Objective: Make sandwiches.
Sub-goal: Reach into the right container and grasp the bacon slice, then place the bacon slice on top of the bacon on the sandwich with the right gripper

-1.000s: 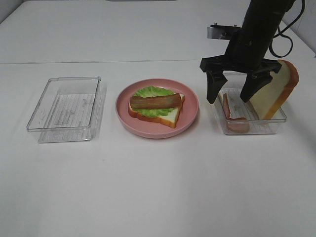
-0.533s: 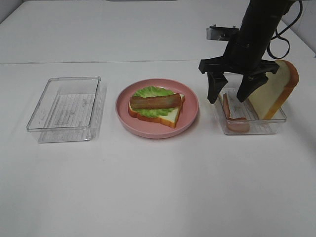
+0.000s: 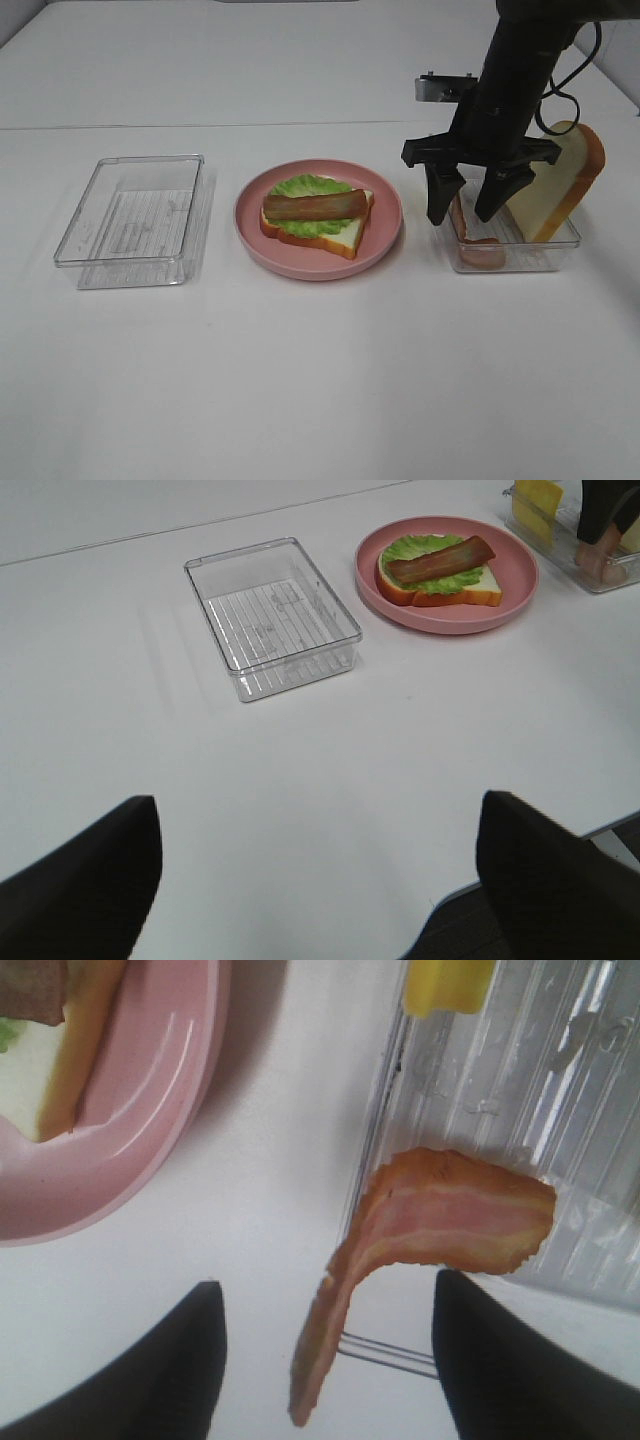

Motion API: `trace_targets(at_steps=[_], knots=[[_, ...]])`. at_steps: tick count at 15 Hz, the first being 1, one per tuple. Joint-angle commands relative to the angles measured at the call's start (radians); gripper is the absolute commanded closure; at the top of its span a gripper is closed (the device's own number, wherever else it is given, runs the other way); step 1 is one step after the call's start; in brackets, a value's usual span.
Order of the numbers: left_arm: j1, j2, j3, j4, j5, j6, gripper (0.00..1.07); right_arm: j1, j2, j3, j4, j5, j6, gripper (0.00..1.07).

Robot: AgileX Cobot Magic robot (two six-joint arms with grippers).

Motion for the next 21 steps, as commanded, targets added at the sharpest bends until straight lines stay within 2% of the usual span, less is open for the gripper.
trace_targets(at_steps=[1, 3, 6, 11, 17, 21], knots=[[-0.003, -0.022, 0.004, -0.011, -0.017, -0.006, 0.26, -0.002, 0.009, -0.006, -0.009, 0.000, 0.006, 0.71], [-0.003, -0.022, 0.004, -0.011, -0.017, -0.006, 0.26, -0.002, 0.009, -0.006, -0.010, 0.000, 0.006, 0.92], [-0.003, -0.022, 0.004, -0.011, -0.017, -0.006, 0.26, -0.002, 0.009, -0.006, -0.015, 0.007, -0.006, 1.07], [-0.003, -0.022, 0.004, -0.011, -0.017, -0.006, 0.26, -0.002, 0.006, -0.020, -0.015, 0.046, -0.007, 1.07], [-0.003, -0.022, 0.004, -0.011, -0.017, -0.006, 0.26, -0.002, -0.073, -0.113, -0.009, 0.131, -0.006, 1.07], [-0.003, -0.022, 0.004, -0.011, -0.017, -0.006, 0.26, -0.002, -0.196, -0.121, 0.095, 0.133, -0.032, 1.07]])
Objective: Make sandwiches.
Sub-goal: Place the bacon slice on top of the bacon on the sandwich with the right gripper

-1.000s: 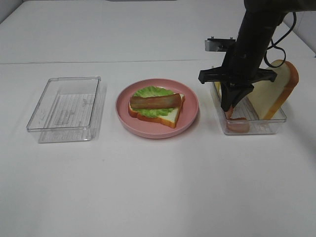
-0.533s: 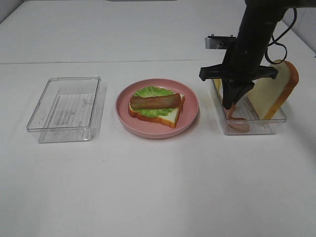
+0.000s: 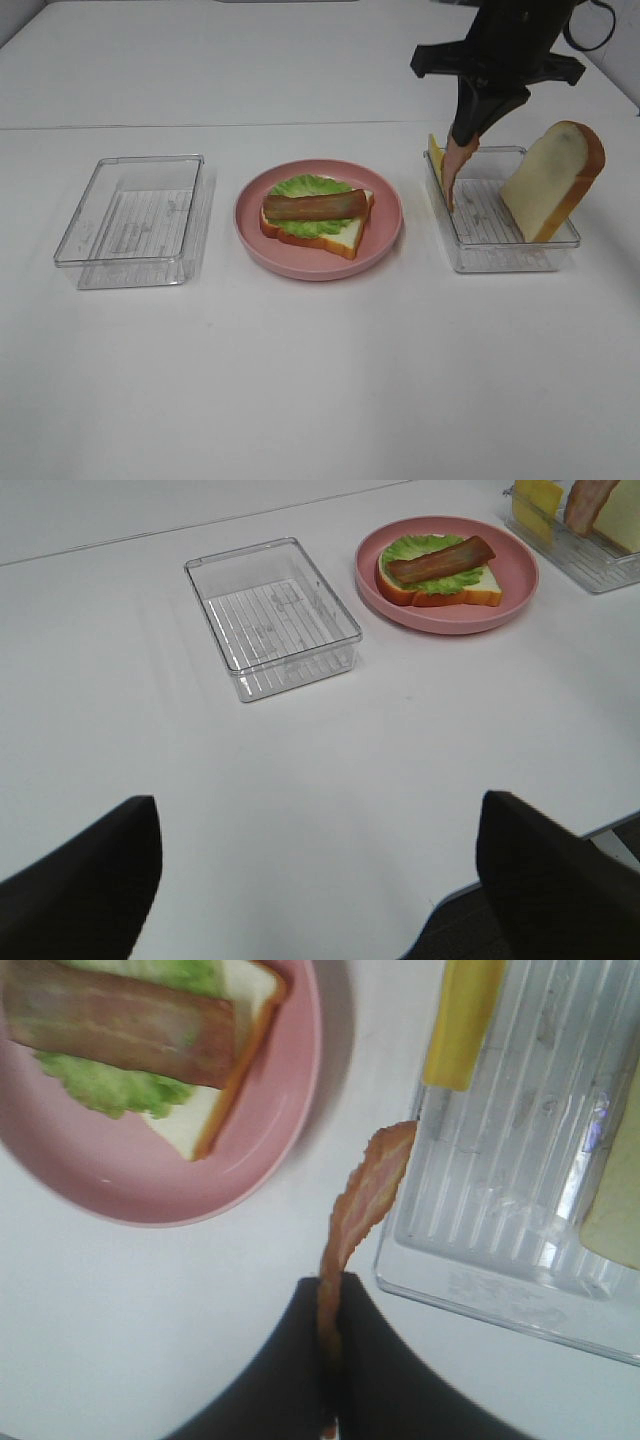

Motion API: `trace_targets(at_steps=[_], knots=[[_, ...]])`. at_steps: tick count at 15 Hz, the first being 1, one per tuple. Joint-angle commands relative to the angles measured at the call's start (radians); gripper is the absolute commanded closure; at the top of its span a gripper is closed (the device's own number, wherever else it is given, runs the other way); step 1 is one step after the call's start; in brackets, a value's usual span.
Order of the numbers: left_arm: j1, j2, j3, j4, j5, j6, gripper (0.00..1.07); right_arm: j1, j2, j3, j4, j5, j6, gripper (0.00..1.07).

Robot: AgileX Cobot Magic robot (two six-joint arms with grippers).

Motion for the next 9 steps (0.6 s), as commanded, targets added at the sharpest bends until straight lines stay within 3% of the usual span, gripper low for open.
trace_targets(at_steps=[1, 9], knots=[[-0.003, -0.022, 0.004, -0.011, -0.017, -0.006, 0.26, -0.002, -0.055, -0.006, 0.081, 0.048, -0.041, 1.07], [-0.003, -0.022, 0.004, -0.011, -0.017, -0.005, 0.26, -0.001, 0.004, -0.001, 0.632, -0.062, -0.289, 1.07]])
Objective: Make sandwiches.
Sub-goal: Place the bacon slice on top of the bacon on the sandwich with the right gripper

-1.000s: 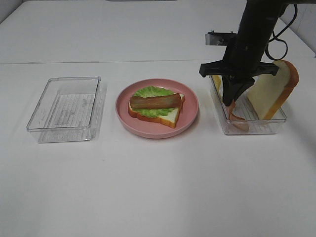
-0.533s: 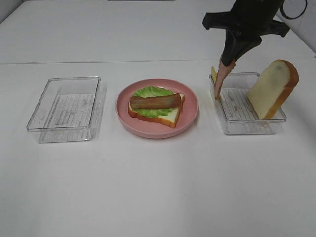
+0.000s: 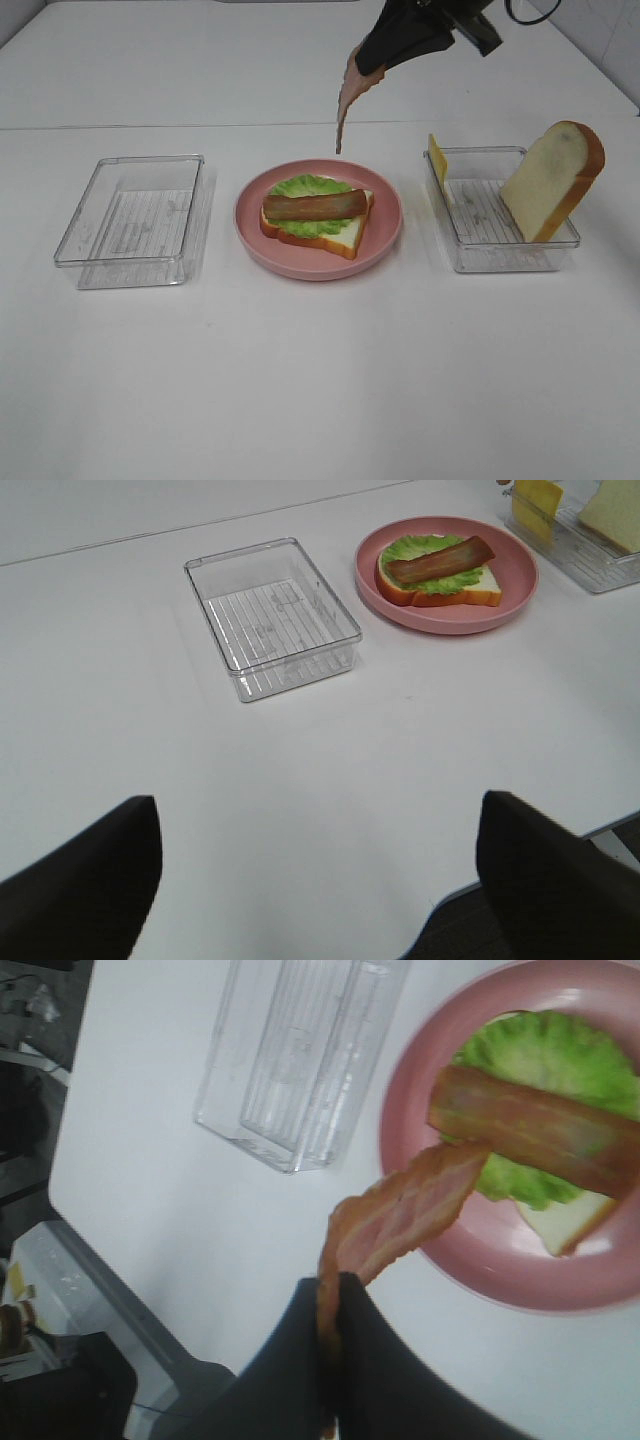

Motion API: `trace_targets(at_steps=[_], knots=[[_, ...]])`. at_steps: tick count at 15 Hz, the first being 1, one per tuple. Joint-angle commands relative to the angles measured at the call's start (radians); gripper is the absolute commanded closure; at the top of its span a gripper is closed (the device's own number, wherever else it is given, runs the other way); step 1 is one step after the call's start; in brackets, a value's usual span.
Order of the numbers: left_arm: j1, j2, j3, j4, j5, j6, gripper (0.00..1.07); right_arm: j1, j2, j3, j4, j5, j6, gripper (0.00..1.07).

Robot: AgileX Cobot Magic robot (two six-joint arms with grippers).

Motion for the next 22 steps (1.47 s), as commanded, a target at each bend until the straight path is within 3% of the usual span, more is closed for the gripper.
trace_targets(at_steps=[1, 2, 12, 16, 18, 22], knots=[[-0.003, -0.022, 0.004, -0.011, -0.017, -0.005, 0.26, -0.001, 0.073, 0.000, 0.157, -0.014, -0.083, 1.07], [-0.003, -0.022, 0.004, -0.011, -0.017, -0.005, 0.26, -0.001, 0.120, 0.000, 0.245, -0.036, -0.122, 1.07], [-0.003, -0.022, 0.004, -0.011, -0.017, -0.005, 0.26, 0.033, 0.359, -0.002, 0.583, -0.174, -0.289, 1.07], [-0.003, -0.022, 0.004, -0.011, -0.017, -0.005, 0.26, 0.033, 0.362, -0.002, 0.405, -0.209, -0.206, 1.07], [-0.003, -0.022, 0.004, -0.011, -0.017, -0.005, 0.26, 0.033, 0.362, -0.002, 0.223, -0.221, -0.110, 1.07], [-0.003, -0.022, 0.004, -0.011, -0.017, -0.005, 0.26, 0.033, 0.350, -0.002, 0.089, -0.230, -0.054, 1.07]])
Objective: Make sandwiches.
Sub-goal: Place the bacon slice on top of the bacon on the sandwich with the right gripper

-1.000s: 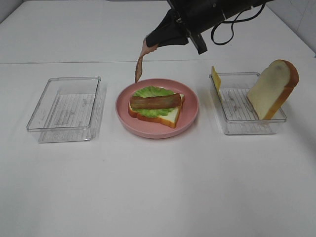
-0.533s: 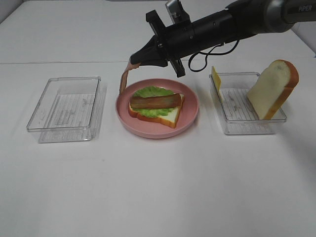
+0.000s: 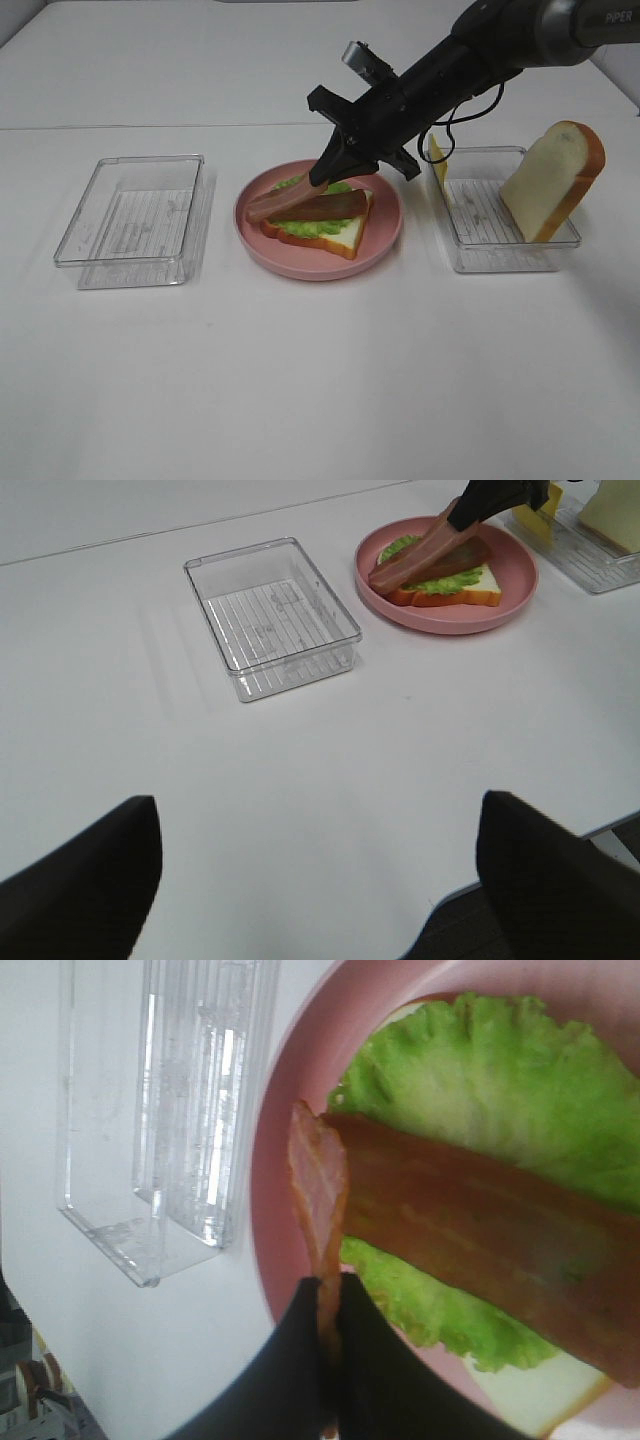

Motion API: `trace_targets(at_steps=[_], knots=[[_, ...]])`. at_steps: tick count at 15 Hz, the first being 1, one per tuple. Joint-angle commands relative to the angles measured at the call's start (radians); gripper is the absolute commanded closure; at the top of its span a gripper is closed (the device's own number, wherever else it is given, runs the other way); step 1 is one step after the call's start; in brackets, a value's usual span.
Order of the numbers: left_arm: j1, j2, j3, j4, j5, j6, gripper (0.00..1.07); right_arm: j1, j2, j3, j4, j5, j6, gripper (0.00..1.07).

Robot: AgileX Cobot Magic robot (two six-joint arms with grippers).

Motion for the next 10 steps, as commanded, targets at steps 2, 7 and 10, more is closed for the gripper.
trace_targets(at_steps=[2, 7, 10], knots=[[-0.003, -0.022, 0.004, -0.011, -0.017, -0.005, 0.26, 0.000, -0.034, -0.002, -0.140, -0.025, 0.071, 1.07], [-0.003, -0.022, 0.004, -0.011, -0.017, -0.005, 0.26, 0.000, -0.044, -0.002, -0.265, -0.027, 0.139, 1.07], [-0.003, -0.022, 0.004, -0.011, -0.017, -0.005, 0.26, 0.000, -0.044, -0.003, -0.265, -0.006, 0.123, 0.66]])
